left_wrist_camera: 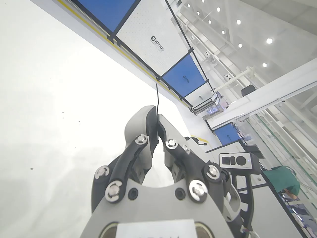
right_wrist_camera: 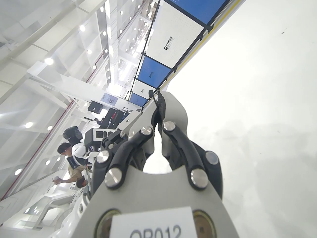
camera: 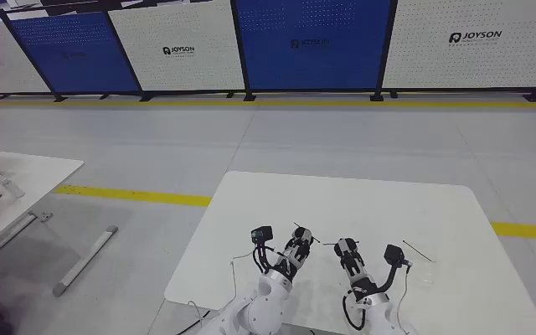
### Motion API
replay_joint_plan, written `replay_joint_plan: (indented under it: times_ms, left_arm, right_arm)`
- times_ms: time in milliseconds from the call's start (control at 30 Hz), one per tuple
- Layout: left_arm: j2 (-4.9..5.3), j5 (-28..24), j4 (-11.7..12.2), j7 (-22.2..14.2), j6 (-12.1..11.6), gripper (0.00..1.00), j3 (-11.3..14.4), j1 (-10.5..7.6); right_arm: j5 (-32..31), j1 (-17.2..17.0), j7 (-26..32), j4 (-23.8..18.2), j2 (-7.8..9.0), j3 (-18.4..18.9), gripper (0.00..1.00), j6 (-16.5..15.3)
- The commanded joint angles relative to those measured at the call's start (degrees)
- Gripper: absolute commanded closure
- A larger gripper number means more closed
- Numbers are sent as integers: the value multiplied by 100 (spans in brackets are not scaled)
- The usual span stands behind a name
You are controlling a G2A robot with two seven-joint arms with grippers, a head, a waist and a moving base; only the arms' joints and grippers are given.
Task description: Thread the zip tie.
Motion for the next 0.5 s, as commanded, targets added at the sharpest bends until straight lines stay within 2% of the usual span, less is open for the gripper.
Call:
replay_joint_plan:
  times_ms: [0,467]
  left_arm:
    - [0,0,0,0,0,100,0,0]
    - [0,0,0,0,0,100,0,0]
  right_arm:
    - [-7,-1,22,-4,-5,10,100,4]
    - [4,89,103,128,-68,11,100,6]
